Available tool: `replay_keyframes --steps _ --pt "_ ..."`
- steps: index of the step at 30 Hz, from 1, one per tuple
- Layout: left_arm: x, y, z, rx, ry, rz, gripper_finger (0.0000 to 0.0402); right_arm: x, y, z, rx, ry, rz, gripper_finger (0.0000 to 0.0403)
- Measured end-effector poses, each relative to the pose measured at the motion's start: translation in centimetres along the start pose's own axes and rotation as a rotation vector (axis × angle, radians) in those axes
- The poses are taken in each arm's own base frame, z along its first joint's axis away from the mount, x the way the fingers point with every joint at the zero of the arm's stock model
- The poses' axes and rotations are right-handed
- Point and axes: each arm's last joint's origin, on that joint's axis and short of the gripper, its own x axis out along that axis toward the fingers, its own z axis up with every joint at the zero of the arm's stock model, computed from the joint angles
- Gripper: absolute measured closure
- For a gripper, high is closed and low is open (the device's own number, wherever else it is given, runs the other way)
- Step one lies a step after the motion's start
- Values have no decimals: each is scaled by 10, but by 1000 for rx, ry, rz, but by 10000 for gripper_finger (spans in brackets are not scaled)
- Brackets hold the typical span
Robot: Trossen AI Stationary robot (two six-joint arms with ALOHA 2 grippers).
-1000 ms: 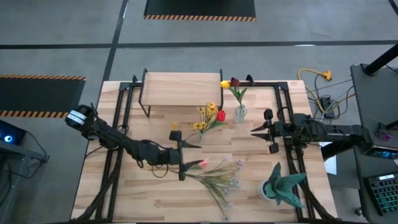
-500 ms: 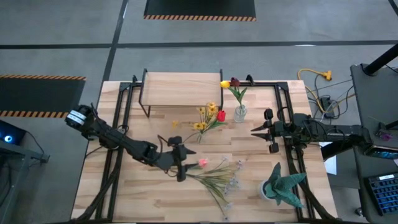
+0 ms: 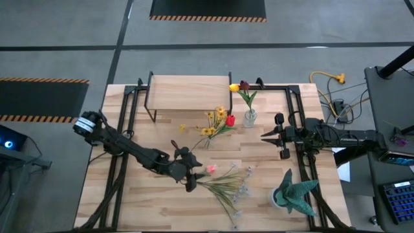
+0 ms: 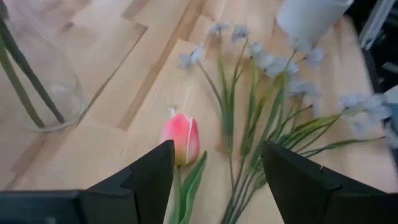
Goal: Pick and place flowers into a vace then onto a shelf
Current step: Put the pink tulip into the top transparent vase
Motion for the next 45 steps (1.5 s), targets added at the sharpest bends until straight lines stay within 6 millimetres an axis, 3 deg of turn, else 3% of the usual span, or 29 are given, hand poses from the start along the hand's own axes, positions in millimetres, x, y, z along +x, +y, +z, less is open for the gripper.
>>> replay_keyframes --steps 15,28,39,45 --pt "31 4 -29 -20 169 99 178 0 0 0 2 0 0 346" --pt "44 10 -45 -2 209 153 179 0 0 0 3 0 0 346" --pt "44 12 -42 3 232 178 255 0 0 0 3 1 0 346" --pt "42 5 -32 37 273 176 265 0 0 0 3 1 0 346"
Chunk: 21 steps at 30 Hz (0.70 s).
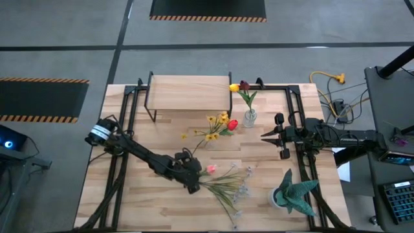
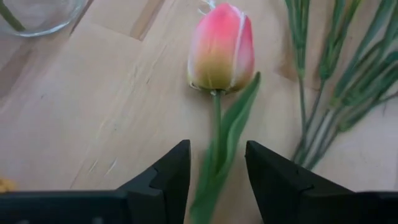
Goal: Pick and place flowers into a vace then onto a shelf
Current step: Put the pink tulip into the top transparent vase
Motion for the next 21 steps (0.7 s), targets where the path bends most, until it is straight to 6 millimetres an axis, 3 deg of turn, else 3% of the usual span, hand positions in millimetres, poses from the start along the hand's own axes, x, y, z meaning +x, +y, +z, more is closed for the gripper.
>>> replay_keyframes --steps 5,13,21 --pt "-6 -1 4 36 82 57 272 0 0 0 0 0 0 346" --pt "-16 -4 13 69 156 120 315 0 0 0 0 0 0 346" --pt "-40 -16 39 93 206 165 290 0 0 0 0 0 0 346"
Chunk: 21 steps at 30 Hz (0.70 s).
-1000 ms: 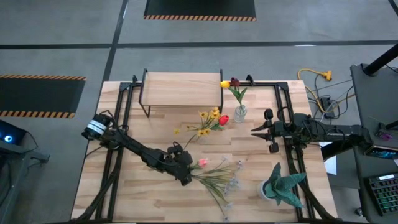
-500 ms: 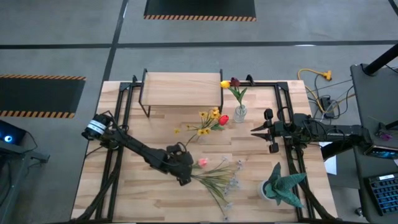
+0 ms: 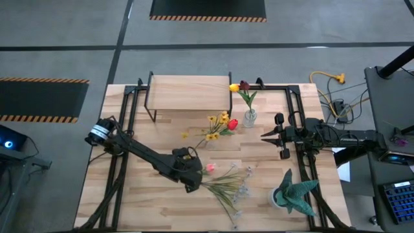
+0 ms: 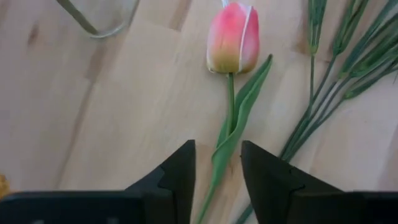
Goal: Pick and place flowers into a vace then onto a shelf
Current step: Put the pink tulip into the top transparent vase
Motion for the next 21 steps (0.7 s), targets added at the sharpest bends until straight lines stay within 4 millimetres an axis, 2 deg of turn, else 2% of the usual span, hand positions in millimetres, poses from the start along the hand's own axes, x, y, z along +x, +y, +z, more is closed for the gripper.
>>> replay_keyframes --steps 3,6,9,12,15,21 --pt "-11 1 5 -27 24 21 255 0 0 0 5 0 0 346" --pt "-19 6 6 -136 93 36 209 0 0 0 13 0 0 346" --pt "-22 10 2 -220 178 24 162 0 0 0 14 1 0 346" --pt "-21 11 -1 -220 197 20 125 0 0 0 15 0 1 346" --pt "-22 12 -4 -208 251 18 107 0 0 0 16 1 0 346" --pt "-26 17 -13 -202 374 38 105 0 0 0 26 1 1 346"
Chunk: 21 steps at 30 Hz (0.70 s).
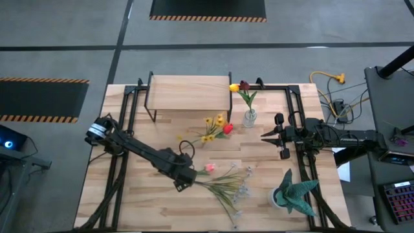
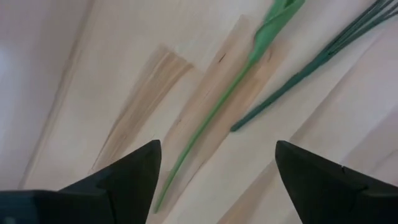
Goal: Pick and place flowers into a vace then onto a shelf
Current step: Put the pink tulip into the top transparent vase
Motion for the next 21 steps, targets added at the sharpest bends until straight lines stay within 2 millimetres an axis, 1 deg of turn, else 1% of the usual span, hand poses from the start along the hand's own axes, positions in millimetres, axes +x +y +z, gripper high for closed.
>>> replay_keyframes --steps 6,10,15,18,21 --pt "-6 4 -1 -1 -11 -3 105 0 0 0 4 0 0 346" --pt "-12 3 1 27 -61 -28 105 0 0 0 4 0 0 346" --pt "-23 -5 8 146 -180 -155 105 0 0 0 4 0 0 346" --pt "-37 -10 13 239 -295 -260 105 0 0 0 4 0 0 346" --pt "-50 -11 14 308 -373 -321 105 0 0 0 8 0 1 346"
